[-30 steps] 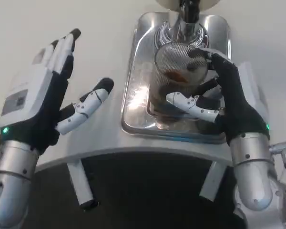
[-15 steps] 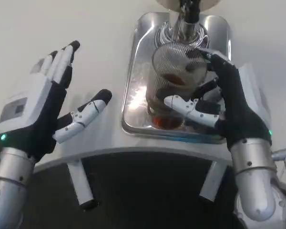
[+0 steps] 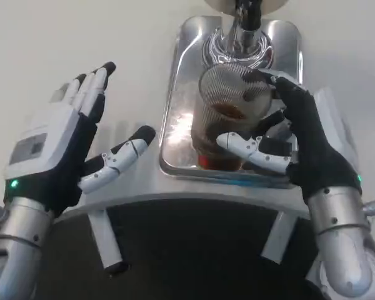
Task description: Grasp the cup under the faucet to collect the drink, then remove the cup.
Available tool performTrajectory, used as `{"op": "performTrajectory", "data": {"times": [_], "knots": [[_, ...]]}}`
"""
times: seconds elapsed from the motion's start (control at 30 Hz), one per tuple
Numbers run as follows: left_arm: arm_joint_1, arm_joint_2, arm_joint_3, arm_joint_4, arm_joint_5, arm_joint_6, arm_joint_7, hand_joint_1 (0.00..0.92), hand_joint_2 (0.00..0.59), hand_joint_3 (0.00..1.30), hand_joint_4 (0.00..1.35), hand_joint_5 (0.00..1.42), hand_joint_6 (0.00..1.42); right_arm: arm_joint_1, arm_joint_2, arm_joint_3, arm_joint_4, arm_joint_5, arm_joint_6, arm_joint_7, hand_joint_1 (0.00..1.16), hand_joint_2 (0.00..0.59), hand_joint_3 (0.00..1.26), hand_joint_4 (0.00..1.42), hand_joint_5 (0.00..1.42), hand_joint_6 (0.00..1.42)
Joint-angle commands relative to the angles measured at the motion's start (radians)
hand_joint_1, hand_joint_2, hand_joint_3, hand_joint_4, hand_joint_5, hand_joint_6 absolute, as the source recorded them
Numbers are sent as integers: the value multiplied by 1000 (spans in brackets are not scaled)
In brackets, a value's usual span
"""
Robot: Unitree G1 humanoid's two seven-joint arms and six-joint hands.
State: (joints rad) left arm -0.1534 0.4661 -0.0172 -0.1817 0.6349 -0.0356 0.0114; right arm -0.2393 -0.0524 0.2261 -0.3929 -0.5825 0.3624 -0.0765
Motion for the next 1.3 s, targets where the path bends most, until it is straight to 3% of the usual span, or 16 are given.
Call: {"op": "performTrajectory", "data": {"times": [0.03,0.1,0.27,0.53,0.77,1.03,1.23,1.3], "knots": [[6,33,-27,15,29,-17,-19,0,227,0,0,0,0,18,2,-3,-70,7,-16,17,1162,289,723,743,796,1062],[0,47,-37,18,43,-20,-26,0,226,0,0,0,0,20,0,-7,-81,6,-16,27,1162,289,723,743,796,1062],[-3,72,-50,23,67,-25,-33,0,220,0,0,0,0,20,-49,-5,-113,-13,-31,75,1162,289,726,744,797,1079],[6,100,-69,14,109,-23,-45,0,191,0,0,0,0,63,-55,4,-177,-13,-21,112,1162,279,731,744,797,1084],[43,153,-62,-47,171,-13,-93,0,164,0,0,0,0,119,-66,6,-263,-1,-19,166,1162,263,745,768,813,1091],[109,199,-34,-132,179,-25,-142,0,145,0,0,0,0,194,-107,-50,-403,56,-8,264,1162,258,765,792,828,1109],[123,205,-30,-152,178,-29,-153,0,142,0,0,0,0,250,-124,-86,-483,98,-4,313,1162,244,776,804,831,1111],[131,206,-28,-164,179,-31,-158,0,141,0,0,0,0,275,-146,-99,-517,108,-15,340,1162,240,785,810,839,1113]]}}
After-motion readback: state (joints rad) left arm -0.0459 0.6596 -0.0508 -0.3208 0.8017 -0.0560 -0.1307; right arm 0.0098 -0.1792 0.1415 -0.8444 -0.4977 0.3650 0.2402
